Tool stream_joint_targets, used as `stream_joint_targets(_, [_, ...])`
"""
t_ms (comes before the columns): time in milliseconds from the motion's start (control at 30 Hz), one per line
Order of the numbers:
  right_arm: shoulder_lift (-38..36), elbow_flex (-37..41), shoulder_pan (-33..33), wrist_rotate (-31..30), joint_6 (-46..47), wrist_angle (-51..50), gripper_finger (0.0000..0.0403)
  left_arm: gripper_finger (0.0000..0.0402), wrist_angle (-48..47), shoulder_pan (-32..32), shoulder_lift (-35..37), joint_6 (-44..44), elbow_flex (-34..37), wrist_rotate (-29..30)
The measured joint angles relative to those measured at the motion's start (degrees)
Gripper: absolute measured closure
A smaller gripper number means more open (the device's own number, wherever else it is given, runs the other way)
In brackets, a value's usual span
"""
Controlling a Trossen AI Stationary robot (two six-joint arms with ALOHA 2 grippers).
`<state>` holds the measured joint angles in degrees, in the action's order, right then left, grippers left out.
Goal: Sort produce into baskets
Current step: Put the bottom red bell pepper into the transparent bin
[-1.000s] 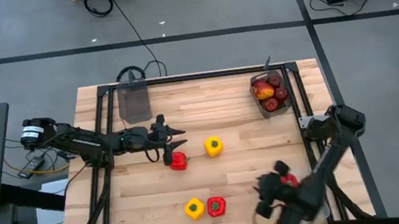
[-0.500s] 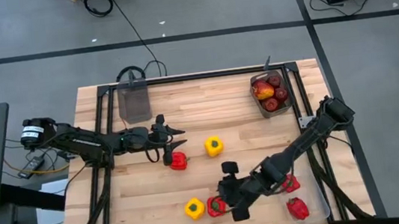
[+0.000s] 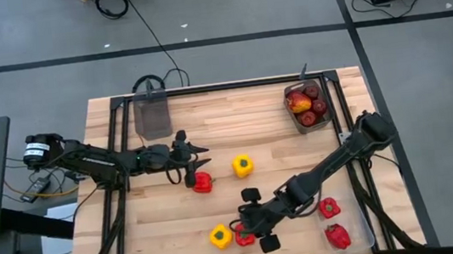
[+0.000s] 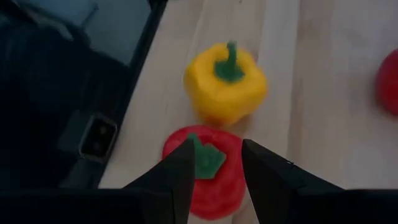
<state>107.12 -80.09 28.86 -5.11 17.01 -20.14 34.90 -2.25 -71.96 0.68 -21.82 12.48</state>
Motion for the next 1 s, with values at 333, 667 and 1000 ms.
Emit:
stream_joint_targets(333, [4.47, 0.02, 0.41, 0.94, -3.42, 3.11, 0.0269, 0.0238, -5.61, -1.36, 0.0, -13.53, 0.02, 0.01])
stream_joint_targets(667, [7.46, -0.02, 0.77, 3.01, -3.77, 6.82, 0.0314, 0.0238, -6.58, -5.26, 0.0, -18.61, 0.02, -0.05])
stream_joint_targets(1000, [6.27, -0.04, 2.54, -1.1, 0.54, 3.66, 0.0375, 0.0238, -6.12, -7.55, 0.0, -18.99, 0.02, -0.08])
